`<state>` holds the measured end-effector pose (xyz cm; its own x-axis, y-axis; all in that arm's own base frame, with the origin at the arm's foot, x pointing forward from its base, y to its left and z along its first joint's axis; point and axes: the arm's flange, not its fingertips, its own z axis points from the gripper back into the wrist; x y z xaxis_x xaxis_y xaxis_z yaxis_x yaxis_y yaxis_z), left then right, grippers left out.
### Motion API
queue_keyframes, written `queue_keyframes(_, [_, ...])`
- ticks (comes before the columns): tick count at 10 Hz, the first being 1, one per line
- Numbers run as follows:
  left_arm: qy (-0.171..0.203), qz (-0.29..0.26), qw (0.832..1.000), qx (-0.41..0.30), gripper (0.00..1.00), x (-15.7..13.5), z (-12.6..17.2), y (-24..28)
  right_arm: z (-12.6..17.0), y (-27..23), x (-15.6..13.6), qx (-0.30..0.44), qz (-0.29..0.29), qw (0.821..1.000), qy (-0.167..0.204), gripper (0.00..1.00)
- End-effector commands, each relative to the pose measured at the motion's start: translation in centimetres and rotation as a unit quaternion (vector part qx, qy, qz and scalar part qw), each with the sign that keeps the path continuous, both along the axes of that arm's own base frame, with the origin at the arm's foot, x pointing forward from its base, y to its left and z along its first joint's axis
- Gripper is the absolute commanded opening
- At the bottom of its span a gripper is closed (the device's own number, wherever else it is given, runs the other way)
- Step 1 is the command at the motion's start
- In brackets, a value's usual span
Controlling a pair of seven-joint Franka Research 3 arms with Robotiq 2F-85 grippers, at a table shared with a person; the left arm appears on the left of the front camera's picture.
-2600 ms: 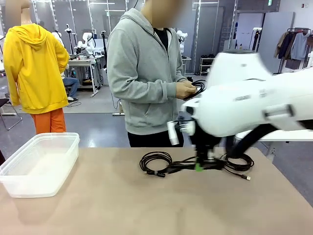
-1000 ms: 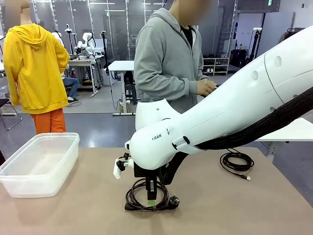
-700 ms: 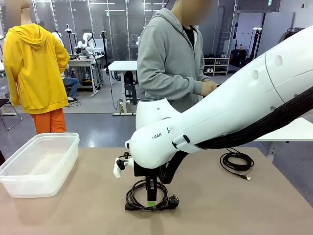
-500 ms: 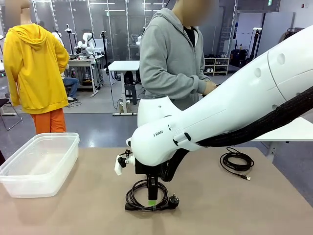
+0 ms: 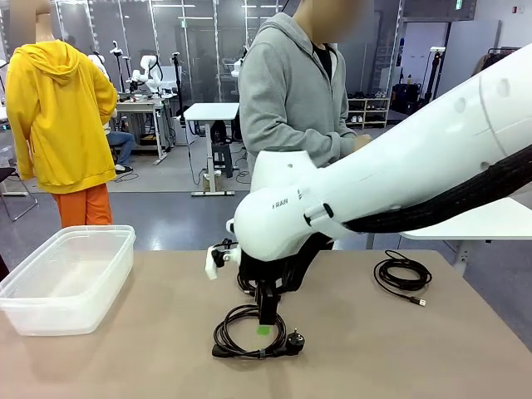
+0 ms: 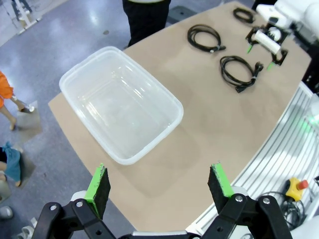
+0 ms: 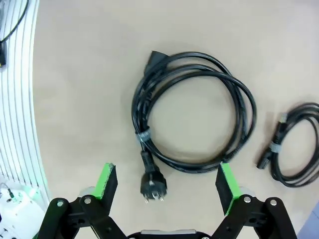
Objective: Organize and store the cables.
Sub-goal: Place the Power Cable into the Organizing box.
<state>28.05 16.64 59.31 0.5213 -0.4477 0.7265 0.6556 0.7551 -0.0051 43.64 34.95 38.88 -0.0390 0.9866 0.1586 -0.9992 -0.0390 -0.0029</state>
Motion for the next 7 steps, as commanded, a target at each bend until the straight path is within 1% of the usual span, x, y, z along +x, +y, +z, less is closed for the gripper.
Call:
queue_keyframes(1, [0.002,-0.043,0.999,0.028,1.00,0.2,0.5,-3.9,2.7,-6.0,-0.9,0.072,0.007,0.997,0.008,1.00])
queue_keyframes(2, [0.008,-0.071,0.997,0.034,1.00,0.6,0.9,-6.4,4.8,-10.0,-1.3,0.107,0.000,0.994,0.008,1.00])
queue_keyframes(3, [0.026,-0.092,0.994,0.050,1.00,1.1,0.9,-8.5,6.5,-13.7,-2.4,0.113,-0.012,0.993,-0.014,1.00])
queue_keyframes(4, [0.037,-0.119,0.991,0.051,1.00,1.4,0.8,-10.5,7.7,-16.9,-3.7,0.128,-0.023,0.991,-0.026,1.00])
queue_keyframes(5, [0.046,-0.138,0.987,0.064,1.00,1.8,0.7,-12.6,8.4,-20.0,-4.8,0.159,-0.016,0.987,-0.034,1.00])
queue_keyframes(6, [0.056,-0.153,0.982,0.097,1.00,2.3,0.3,-15.0,8.8,-22.9,-5.9,0.181,-0.005,0.983,-0.040,1.00])
queue_keyframes(7, [0.071,-0.180,0.974,0.121,1.00,2.6,-0.1,-18.0,9.3,-26.1,-7.5,0.210,-0.023,0.976,-0.058,1.00])
